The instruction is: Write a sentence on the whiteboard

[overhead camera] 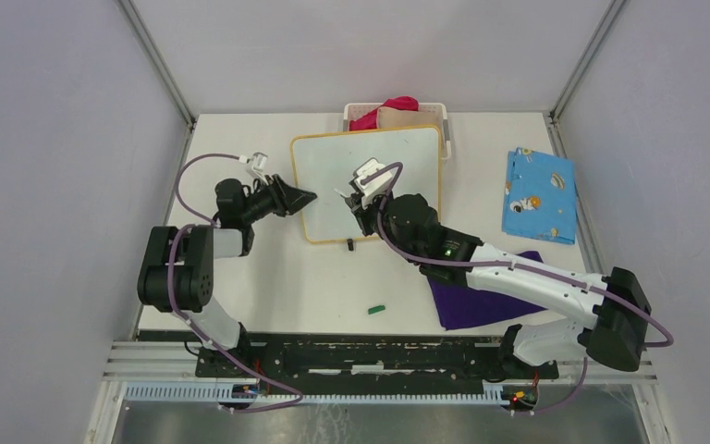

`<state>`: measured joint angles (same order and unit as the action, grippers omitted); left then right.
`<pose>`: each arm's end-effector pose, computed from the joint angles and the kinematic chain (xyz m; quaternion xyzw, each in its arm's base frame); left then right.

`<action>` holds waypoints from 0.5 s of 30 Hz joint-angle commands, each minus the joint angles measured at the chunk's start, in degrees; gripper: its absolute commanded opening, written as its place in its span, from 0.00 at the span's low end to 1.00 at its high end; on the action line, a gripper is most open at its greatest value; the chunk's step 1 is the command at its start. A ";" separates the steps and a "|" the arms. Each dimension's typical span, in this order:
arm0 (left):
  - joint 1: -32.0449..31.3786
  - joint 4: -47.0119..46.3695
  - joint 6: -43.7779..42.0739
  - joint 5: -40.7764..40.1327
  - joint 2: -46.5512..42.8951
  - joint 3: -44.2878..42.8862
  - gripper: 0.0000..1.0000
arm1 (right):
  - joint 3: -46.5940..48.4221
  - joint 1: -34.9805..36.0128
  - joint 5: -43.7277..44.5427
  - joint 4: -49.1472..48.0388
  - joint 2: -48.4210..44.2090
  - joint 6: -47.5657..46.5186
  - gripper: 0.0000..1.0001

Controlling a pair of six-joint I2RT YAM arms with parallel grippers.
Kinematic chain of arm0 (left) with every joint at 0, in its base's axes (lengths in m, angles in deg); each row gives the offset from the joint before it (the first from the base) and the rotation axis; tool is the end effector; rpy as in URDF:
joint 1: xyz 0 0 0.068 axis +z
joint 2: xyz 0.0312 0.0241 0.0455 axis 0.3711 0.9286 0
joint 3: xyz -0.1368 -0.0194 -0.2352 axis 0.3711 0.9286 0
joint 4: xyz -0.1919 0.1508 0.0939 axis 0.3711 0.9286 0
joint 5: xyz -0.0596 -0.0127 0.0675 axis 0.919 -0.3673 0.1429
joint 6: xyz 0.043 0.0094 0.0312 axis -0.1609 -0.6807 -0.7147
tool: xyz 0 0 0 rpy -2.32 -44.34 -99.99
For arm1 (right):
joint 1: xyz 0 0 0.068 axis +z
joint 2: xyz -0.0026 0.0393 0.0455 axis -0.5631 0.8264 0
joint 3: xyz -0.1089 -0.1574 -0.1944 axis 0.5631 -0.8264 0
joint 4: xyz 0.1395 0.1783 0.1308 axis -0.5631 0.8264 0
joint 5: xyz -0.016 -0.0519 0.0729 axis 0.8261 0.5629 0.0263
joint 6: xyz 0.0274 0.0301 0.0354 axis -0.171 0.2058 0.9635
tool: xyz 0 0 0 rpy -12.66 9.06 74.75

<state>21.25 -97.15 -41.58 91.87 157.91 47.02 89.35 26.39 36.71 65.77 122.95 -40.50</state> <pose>0.3116 -0.0293 0.1763 0.0495 0.7436 -0.4732 0.4697 0.1642 0.2659 0.3441 -0.2623 0.7035 0.2125 0.6254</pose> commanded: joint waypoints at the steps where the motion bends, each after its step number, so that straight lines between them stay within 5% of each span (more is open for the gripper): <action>1: 0.18 -4.24 -2.15 0.96 0.82 0.80 0.56 | 2.64 0.17 0.73 -3.53 0.59 -0.09 0.00; 7: 0.05 -4.89 -2.34 2.32 1.08 1.35 0.65 | 1.71 0.16 0.74 -3.59 0.19 -0.78 0.00; 15: -1.39 -3.91 -3.66 4.16 1.78 0.73 0.62 | 1.03 0.16 0.48 -3.00 0.63 -0.75 0.00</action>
<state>20.84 -98.33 -41.67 93.62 159.09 48.11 89.66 26.39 36.71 65.02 123.50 -40.70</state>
